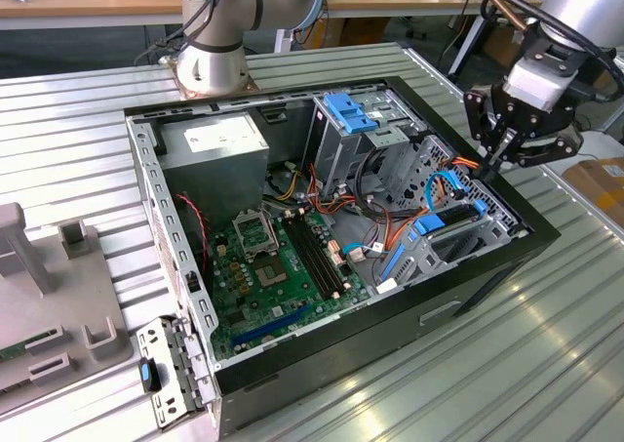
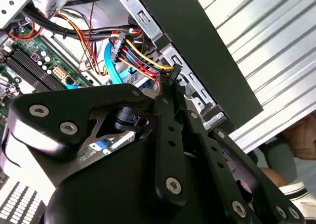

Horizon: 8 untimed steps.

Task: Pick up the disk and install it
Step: 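Insert the first disk wire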

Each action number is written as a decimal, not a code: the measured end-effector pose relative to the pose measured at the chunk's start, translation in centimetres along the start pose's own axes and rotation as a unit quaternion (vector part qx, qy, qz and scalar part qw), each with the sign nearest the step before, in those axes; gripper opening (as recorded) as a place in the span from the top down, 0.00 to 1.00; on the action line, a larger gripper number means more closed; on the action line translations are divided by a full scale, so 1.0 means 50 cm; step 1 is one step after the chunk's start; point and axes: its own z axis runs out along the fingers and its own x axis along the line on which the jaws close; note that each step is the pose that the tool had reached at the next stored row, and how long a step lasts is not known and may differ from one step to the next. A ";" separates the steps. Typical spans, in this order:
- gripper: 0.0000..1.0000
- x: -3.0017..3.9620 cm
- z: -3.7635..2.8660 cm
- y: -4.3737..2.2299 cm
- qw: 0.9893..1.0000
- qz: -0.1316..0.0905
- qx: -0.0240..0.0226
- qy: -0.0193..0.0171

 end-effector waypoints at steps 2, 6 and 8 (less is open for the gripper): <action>0.84 0.000 0.001 0.000 1.000 0.016 -0.001 0.002; 0.84 0.001 0.003 0.001 0.998 0.062 -0.003 0.006; 0.84 0.001 0.003 0.002 0.998 0.062 -0.003 0.006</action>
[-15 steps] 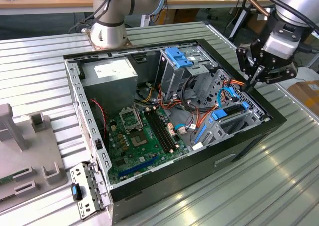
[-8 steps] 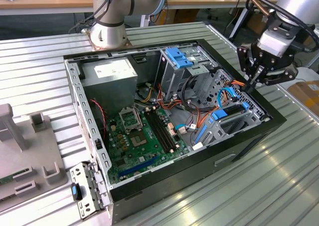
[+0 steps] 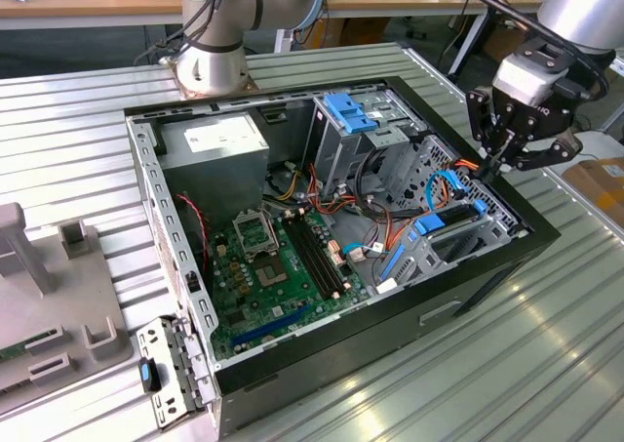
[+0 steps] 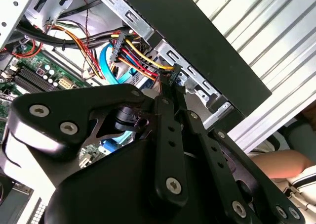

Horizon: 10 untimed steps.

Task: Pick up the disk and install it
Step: 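Insert the first disk wire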

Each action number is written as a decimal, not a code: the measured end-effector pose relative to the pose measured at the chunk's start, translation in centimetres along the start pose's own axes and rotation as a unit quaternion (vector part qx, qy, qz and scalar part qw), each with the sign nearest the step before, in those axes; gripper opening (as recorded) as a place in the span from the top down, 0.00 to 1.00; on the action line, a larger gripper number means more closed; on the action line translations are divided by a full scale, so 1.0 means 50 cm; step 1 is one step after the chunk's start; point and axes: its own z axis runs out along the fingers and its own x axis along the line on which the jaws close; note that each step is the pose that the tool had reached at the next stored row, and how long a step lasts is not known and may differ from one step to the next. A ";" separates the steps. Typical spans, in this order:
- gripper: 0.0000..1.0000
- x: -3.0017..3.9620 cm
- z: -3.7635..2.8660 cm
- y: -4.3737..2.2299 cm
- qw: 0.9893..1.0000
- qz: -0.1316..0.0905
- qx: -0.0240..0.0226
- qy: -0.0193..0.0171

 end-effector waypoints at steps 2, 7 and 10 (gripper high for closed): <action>0.84 0.001 0.000 0.004 1.000 0.000 0.003 0.000; 0.84 0.001 0.000 0.004 1.000 0.002 0.015 -0.007; 0.84 0.002 0.001 0.005 1.000 0.006 0.017 -0.008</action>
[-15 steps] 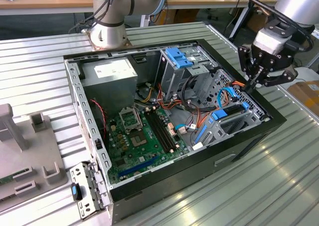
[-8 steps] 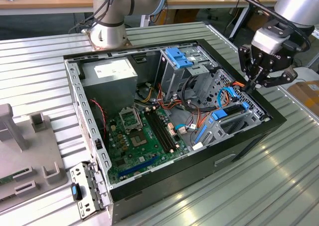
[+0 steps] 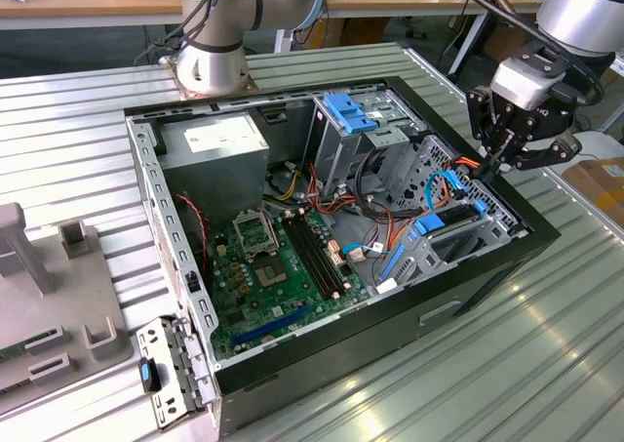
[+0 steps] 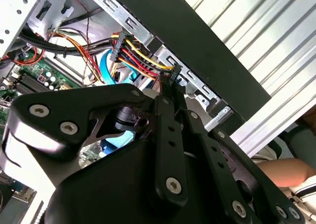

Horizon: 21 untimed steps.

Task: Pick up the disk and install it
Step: 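Insert the first disk wire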

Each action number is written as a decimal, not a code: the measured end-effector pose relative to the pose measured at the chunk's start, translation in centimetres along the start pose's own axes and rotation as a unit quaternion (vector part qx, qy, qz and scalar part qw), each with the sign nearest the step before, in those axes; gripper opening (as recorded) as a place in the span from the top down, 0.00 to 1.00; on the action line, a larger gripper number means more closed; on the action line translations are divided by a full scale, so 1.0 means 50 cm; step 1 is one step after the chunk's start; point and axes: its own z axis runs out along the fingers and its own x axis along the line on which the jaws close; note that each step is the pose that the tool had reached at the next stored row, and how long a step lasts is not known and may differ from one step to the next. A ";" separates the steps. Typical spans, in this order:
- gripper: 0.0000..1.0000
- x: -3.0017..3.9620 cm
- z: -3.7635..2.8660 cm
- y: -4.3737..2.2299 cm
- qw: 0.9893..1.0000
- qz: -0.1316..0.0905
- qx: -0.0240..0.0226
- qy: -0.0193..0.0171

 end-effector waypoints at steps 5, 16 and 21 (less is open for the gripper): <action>0.84 0.005 0.004 0.004 1.000 0.002 0.014 -0.008; 0.84 0.016 0.003 0.029 0.998 0.006 0.053 -0.029; 0.84 0.020 0.003 0.058 0.998 0.007 0.063 -0.028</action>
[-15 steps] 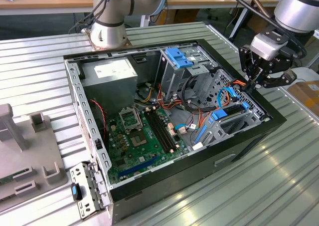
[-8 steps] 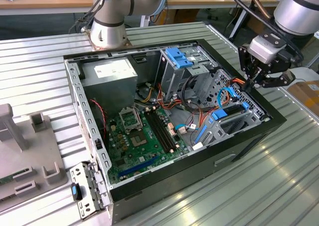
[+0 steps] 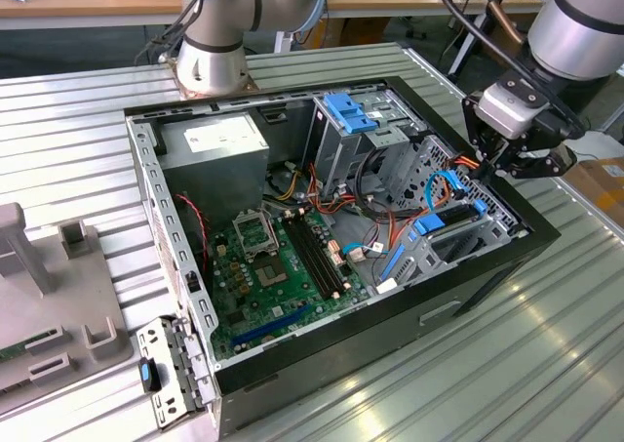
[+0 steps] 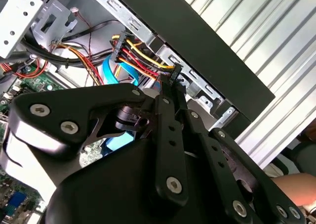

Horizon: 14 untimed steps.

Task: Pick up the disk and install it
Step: 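Insert the first disk wire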

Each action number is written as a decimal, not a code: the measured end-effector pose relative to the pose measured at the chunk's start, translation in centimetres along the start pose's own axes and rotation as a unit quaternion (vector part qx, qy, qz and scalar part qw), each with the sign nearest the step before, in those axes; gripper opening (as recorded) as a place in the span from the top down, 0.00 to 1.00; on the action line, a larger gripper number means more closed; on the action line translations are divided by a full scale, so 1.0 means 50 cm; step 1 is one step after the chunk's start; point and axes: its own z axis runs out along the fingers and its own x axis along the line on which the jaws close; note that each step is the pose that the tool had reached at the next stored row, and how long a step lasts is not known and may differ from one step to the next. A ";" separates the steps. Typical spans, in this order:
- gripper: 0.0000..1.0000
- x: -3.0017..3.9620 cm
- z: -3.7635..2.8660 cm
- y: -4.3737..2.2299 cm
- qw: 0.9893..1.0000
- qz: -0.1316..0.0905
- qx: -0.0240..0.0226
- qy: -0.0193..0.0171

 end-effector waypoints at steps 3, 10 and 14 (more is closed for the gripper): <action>0.84 -0.001 0.002 0.005 1.000 0.008 0.000 0.002; 0.84 -0.001 0.004 0.007 1.000 0.022 0.000 0.006; 0.84 -0.001 0.003 0.012 1.000 0.025 0.001 0.007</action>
